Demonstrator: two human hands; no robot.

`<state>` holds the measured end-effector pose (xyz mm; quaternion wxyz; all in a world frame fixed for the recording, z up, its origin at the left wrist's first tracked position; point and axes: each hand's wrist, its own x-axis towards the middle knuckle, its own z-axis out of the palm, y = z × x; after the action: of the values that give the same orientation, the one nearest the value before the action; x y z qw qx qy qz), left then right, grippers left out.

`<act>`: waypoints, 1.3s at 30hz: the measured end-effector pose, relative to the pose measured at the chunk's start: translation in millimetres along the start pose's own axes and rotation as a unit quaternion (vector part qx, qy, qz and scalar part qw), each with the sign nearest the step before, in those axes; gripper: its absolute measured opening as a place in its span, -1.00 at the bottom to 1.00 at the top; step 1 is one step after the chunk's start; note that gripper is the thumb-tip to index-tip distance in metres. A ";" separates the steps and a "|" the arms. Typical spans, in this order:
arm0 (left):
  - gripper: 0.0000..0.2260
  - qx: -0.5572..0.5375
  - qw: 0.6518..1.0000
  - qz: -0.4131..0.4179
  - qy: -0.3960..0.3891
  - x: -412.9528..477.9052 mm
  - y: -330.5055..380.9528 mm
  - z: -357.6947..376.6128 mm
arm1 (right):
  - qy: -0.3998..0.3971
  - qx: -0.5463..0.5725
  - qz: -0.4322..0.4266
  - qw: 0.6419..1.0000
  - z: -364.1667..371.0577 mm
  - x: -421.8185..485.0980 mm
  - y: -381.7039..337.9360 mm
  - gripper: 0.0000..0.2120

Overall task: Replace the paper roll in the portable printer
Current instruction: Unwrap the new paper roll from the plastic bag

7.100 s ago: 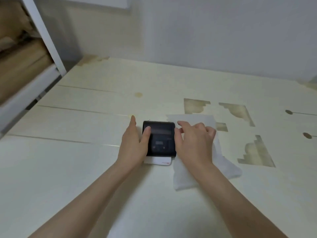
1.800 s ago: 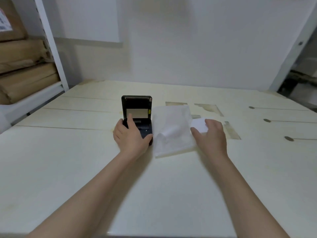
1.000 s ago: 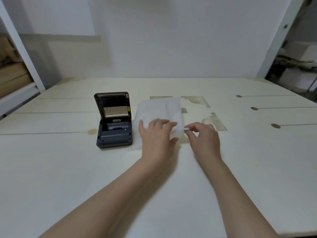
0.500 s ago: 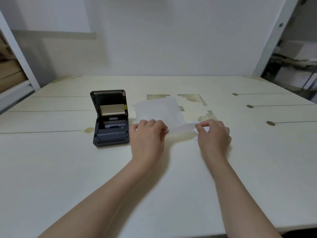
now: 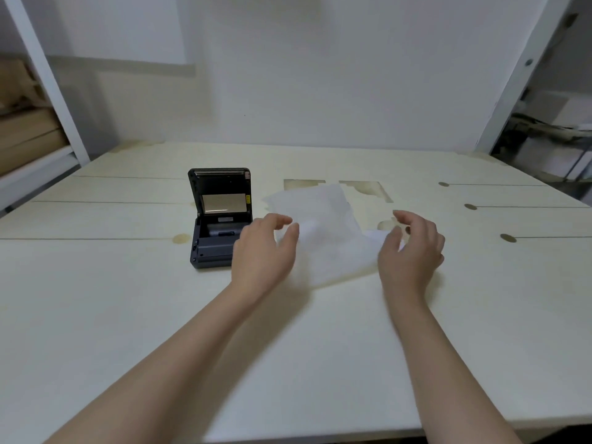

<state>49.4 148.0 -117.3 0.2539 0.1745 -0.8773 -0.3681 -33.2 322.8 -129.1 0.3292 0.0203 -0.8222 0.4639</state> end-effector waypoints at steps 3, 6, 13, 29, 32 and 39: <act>-0.67 0.027 0.998 0.001 -0.063 17.7 3.4 8.1 | -0.045 0.030 -0.077 0.996 4.7 -15.0 -12.8 -0.82; -0.61 0.103 0.987 -0.010 -0.127 33.0 4.2 22.8 | -0.088 0.013 -0.098 0.991 8.7 -24.2 -14.5 -0.84; -0.90 0.108 0.991 -0.024 -0.080 55.0 6.2 31.4 | -0.103 -0.092 -0.087 0.987 13.8 -20.1 3.6 -0.85; -0.90 0.122 0.980 -0.022 -0.158 76.7 3.4 30.0 | -0.092 -0.049 -0.161 0.981 22.6 -19.0 -1.4 -0.65; -0.83 0.111 0.986 -0.010 -0.124 72.9 1.6 34.2 | -0.123 -0.054 -0.163 0.977 21.8 -18.3 1.0 -0.63; -0.70 0.092 0.994 0.009 -0.060 64.9 -7.1 32.1 | -0.177 -0.108 -0.176 0.962 20.3 -17.8 7.9 -0.64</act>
<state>-20.8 129.1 -121.1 0.1867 0.1663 -0.9227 -0.2933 -32.6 306.6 -152.2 0.2554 0.2109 -0.8960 0.2959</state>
